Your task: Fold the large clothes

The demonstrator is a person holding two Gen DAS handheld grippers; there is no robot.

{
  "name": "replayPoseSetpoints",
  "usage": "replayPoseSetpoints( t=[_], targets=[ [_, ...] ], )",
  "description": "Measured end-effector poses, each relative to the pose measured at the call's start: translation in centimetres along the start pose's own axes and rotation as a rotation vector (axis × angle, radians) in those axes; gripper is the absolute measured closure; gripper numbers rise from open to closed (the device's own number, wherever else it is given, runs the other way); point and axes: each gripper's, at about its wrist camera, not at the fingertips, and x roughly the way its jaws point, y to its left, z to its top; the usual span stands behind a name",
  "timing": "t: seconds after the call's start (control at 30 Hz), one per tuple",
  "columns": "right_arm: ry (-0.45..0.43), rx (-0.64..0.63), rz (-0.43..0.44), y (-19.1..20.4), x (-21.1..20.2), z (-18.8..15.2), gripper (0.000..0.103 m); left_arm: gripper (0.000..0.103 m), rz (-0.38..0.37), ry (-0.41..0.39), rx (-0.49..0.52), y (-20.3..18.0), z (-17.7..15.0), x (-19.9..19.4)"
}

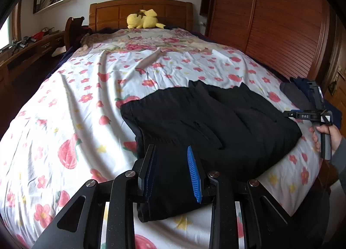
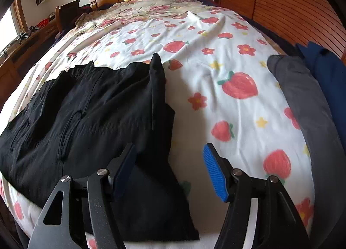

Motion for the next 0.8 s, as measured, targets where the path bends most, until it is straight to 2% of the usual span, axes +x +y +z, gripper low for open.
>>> replayPoseSetpoints(
  t=[0.1,0.17,0.33,0.47,0.8],
  targets=[
    [-0.002,0.003,0.007,0.1,-1.0,-1.1,0.037,0.073,-0.004,0.018,0.003,-0.1,-0.5,0.1],
    [0.001,-0.01,0.011,0.3,-1.6,-1.9,0.022,0.073,0.004,0.032,0.004,0.0,-0.9,0.1],
    [0.025,-0.055,-0.043,0.4,-2.1,-3.9,0.021,0.073,0.033,0.075,-0.041,0.7,-2.2,0.3],
    [0.064,-0.028,0.007,-0.6,-1.7,-5.3,0.021,0.073,0.063,0.109,-0.067,1.1,-3.2,0.6],
    [0.057,0.073,0.157,-1.7,0.0,-6.7,0.021,0.073,0.117,0.167,-0.083,0.4,-4.0,2.5]
  ],
)
